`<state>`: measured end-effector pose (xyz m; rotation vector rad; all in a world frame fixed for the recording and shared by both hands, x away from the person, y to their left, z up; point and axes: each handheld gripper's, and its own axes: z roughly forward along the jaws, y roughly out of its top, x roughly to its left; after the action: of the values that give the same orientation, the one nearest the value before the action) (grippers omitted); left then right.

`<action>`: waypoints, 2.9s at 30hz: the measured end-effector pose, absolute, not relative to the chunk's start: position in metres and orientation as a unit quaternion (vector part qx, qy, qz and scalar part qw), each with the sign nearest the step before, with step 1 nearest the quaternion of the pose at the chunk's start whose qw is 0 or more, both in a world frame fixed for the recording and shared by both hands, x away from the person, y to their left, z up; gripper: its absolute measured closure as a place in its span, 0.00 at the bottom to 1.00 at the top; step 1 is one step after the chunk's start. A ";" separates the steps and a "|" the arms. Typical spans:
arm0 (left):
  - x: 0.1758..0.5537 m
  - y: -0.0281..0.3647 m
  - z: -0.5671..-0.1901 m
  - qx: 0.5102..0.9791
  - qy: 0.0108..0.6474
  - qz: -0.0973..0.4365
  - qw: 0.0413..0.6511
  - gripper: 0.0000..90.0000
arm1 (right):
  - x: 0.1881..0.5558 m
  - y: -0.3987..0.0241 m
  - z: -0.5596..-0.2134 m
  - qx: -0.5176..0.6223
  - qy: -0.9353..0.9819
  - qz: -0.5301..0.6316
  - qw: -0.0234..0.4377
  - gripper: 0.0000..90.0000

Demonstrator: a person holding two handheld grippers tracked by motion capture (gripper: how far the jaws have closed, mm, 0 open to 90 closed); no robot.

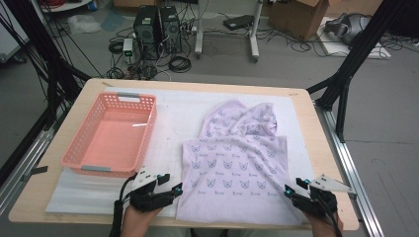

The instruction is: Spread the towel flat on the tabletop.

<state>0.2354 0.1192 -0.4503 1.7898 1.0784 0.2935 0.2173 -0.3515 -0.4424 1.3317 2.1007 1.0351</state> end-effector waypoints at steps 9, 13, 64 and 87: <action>0.253 0.090 -0.453 0.781 0.423 0.118 0.444 0.48 | 0.223 -0.349 -0.448 0.467 0.782 0.363 0.196 0.93; 0.247 0.088 -0.451 0.791 0.419 0.119 0.429 0.95 | 0.216 -0.349 -0.445 0.456 0.794 0.359 0.184 0.94; 0.321 0.075 -0.451 0.779 0.414 0.124 0.454 0.49 | 0.289 -0.294 -0.440 0.428 0.805 0.346 0.220 0.61; 0.262 0.089 -0.438 0.807 0.340 0.088 0.475 0.94 | 0.250 -0.314 -0.433 0.364 0.840 0.377 0.138 0.98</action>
<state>0.2624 0.0895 -0.4379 1.9737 0.8310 0.2149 0.2502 -0.3142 -0.4334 1.0519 2.4304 1.0911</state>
